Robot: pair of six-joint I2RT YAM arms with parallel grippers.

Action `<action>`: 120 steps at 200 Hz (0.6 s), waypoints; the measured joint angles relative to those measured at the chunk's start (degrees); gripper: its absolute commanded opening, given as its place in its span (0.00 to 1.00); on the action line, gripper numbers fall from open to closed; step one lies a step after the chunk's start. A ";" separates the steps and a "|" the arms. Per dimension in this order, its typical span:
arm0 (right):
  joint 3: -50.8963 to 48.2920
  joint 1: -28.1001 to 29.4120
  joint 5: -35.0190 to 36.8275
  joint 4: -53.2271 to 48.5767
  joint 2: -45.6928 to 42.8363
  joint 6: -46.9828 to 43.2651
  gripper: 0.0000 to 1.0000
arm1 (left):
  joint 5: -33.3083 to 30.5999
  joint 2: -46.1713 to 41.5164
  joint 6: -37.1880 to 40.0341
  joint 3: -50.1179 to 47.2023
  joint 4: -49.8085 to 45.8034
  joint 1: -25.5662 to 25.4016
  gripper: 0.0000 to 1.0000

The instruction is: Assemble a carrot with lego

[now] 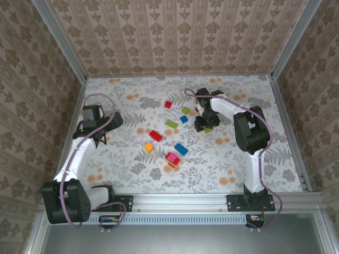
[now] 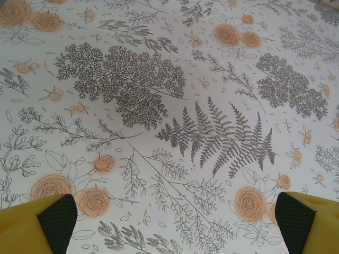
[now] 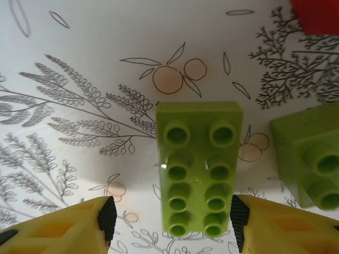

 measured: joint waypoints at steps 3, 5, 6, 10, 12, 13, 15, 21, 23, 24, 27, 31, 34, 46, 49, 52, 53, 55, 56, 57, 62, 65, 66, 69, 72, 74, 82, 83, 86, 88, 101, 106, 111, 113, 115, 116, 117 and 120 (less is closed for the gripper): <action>0.00 0.00 -0.02 0.00 0.15 0.00 0.62 | 0.00 0.00 0.02 0.02 0.00 0.00 1.00; 0.00 0.00 -0.02 0.02 0.26 0.00 0.62 | 0.00 0.00 0.00 0.00 -0.02 0.00 1.00; 0.00 0.00 -0.04 0.02 0.28 0.00 0.62 | 0.00 0.00 0.00 0.02 -0.02 0.00 1.00; 0.02 -0.04 -0.09 0.02 0.48 0.00 0.62 | 0.00 0.00 0.00 0.02 0.00 -0.02 1.00; 0.02 -0.04 -0.13 0.00 0.50 0.00 0.62 | 0.00 0.00 0.00 0.02 0.00 -0.02 1.00; 0.02 -0.04 -0.13 0.02 0.52 0.00 0.62 | 0.00 0.00 0.00 0.02 -0.02 -0.02 1.00; 0.04 -0.04 -0.13 0.02 0.59 0.00 0.62 | 0.00 0.00 0.00 0.02 0.00 -0.04 1.00; 0.11 -0.09 -0.15 0.02 0.72 0.00 0.62 | 0.00 0.00 0.00 0.02 0.00 -0.07 1.00; 0.15 -0.11 -0.15 0.00 0.74 0.00 0.62 | 0.00 0.00 0.00 0.02 0.00 -0.07 1.00; 0.17 -0.11 -0.15 0.00 0.76 0.00 0.62 | 0.00 0.00 0.02 0.02 0.00 -0.07 1.00; 0.22 -0.13 -0.17 0.02 0.81 0.00 0.62 | 0.00 0.00 0.00 0.02 -0.02 -0.07 1.00; 0.35 -0.17 -0.17 0.02 0.87 0.00 0.61 | 0.00 0.00 0.00 0.02 -0.02 -0.15 1.00; 0.42 -0.20 -0.17 0.04 0.92 0.00 0.61 | 0.00 0.00 0.00 0.02 -0.02 -0.20 1.00; 0.70 -0.31 -0.20 0.04 1.09 0.00 0.61 | 0.00 0.00 0.00 0.02 -0.02 -0.28 1.00; 0.81 -0.33 -0.20 0.04 1.14 -0.02 0.61 | 0.00 0.00 0.00 0.02 -0.02 -0.31 1.00; 0.90 -0.33 -0.17 0.04 1.14 0.00 0.61 | 0.00 0.00 0.00 0.02 0.00 -0.33 1.00; 0.92 -0.33 -0.20 0.04 1.16 -0.02 0.61 | 0.00 0.00 0.00 0.02 -0.02 -0.33 1.00; 0.94 -0.33 -0.20 0.07 1.20 -0.02 0.61 | 0.00 0.00 0.00 0.02 0.00 -0.33 1.00; 1.01 -0.33 -0.20 0.07 1.22 -0.02 0.61 | 0.00 0.00 0.02 0.02 -0.02 -0.33 1.00; 1.03 -0.33 -0.22 0.04 1.22 -0.02 0.61 | 0.00 0.00 0.02 0.02 0.00 -0.33 1.00; 1.16 -0.33 -0.22 0.07 1.25 -0.02 0.61 | 0.00 0.00 0.02 0.02 0.00 -0.33 1.00; 1.22 -0.33 -0.24 0.07 1.25 -0.02 0.61 | 0.00 0.00 0.00 0.02 -0.02 -0.33 1.00; 1.25 -0.33 -0.24 0.07 1.25 -0.02 0.61 | 0.00 0.00 0.02 0.02 -0.02 -0.33 1.00; 1.31 -0.33 -0.26 0.07 1.25 -0.02 0.61 | 0.00 0.00 0.00 0.02 0.00 -0.33 1.00; 1.40 -0.33 -0.28 0.04 1.25 -0.02 0.61 | 0.00 0.00 0.00 0.02 0.00 -0.33 1.00; 1.44 -0.33 -0.31 0.02 1.25 -0.04 0.61 | 0.00 0.00 0.02 0.02 0.00 -0.33 1.00; 1.68 -0.33 -0.35 0.07 1.27 -0.04 0.61 | 0.00 0.00 0.00 0.02 -0.02 -0.33 1.00; 1.70 -0.33 -0.35 0.07 1.27 -0.04 0.61 | 0.00 0.00 0.02 0.02 0.00 -0.33 1.00; 1.84 -0.33 -0.35 0.04 1.27 -0.04 0.61 | 0.00 0.00 0.00 0.02 0.00 -0.33 1.00; 1.90 -0.33 -0.35 0.02 1.27 -0.07 0.61 | 0.00 0.00 0.00 0.02 0.00 -0.33 1.00; 2.43 -0.33 -0.37 0.04 1.44 -0.22 0.60 | 0.00 0.00 0.02 0.02 0.00 -0.33 1.00; 2.64 -0.33 -0.37 0.07 1.57 -0.28 0.59 | 0.00 0.00 0.02 0.02 0.00 -0.33 1.00; 2.84 -0.33 -0.37 0.07 1.73 -0.48 0.58 | 0.00 0.00 0.00 0.02 0.00 -0.33 1.00; 2.95 -0.33 -0.37 0.04 1.81 -0.46 0.57 | 0.00 0.00 0.00 0.02 0.00 -0.33 1.00; 3.02 -0.33 -0.37 0.04 1.88 -0.50 0.57 | 0.00 0.00 0.00 0.02 0.00 -0.33 1.00; 3.08 -0.33 -0.37 0.04 1.92 -0.61 0.57 | 0.00 0.00 0.02 0.02 0.00 -0.33 1.00; 3.10 -0.33 -0.37 0.04 1.97 -0.68 0.57 | -0.02 0.00 0.02 0.02 0.00 -0.33 1.00; 3.19 -0.33 -0.37 0.07 2.12 -0.61 0.56 | 0.00 0.00 0.02 0.02 0.00 -0.33 1.00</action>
